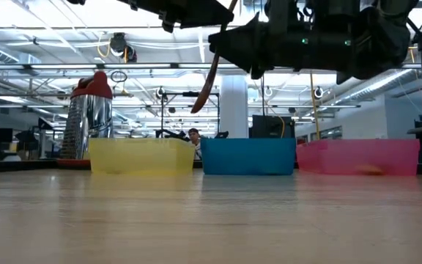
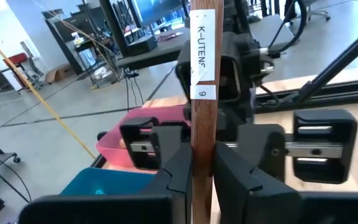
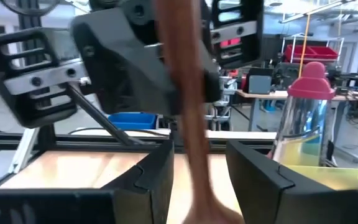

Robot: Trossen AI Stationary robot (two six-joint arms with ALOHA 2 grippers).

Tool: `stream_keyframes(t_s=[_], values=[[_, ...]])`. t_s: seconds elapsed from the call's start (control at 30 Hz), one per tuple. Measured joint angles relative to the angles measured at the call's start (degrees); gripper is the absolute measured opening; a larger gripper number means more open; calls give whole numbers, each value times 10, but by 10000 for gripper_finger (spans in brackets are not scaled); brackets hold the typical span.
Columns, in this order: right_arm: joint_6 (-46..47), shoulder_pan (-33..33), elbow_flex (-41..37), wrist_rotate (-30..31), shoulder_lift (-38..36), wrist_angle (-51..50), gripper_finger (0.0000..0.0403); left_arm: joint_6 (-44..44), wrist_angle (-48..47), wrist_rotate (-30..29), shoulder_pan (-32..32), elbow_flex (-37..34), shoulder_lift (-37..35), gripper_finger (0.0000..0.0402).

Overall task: Pick & Place Kitchen Items
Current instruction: Put the brown serving spoon into the pink bin

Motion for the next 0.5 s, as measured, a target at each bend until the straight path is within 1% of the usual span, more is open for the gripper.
stream_keyframes(t_s=[0.1, 0.17, 0.23, 0.4, 0.5], values=[[-9, -4, 0, 1, 0, -5, 133, 1, -3, 0, 0, 0, 0, 48], [-9, -6, 0, 1, 0, -2, 121, 2, -4, -1, 0, 0, 0, 49], [-11, -8, 0, 0, 0, -1, 100, 2, -8, -1, 0, 0, 0, 47], [-31, -8, 0, 0, 0, -26, 32, -6, -13, -3, 1, 0, 0, 45], [-41, -8, 0, 0, 0, -30, 30, -6, -17, -3, 1, 0, 1, 57]])
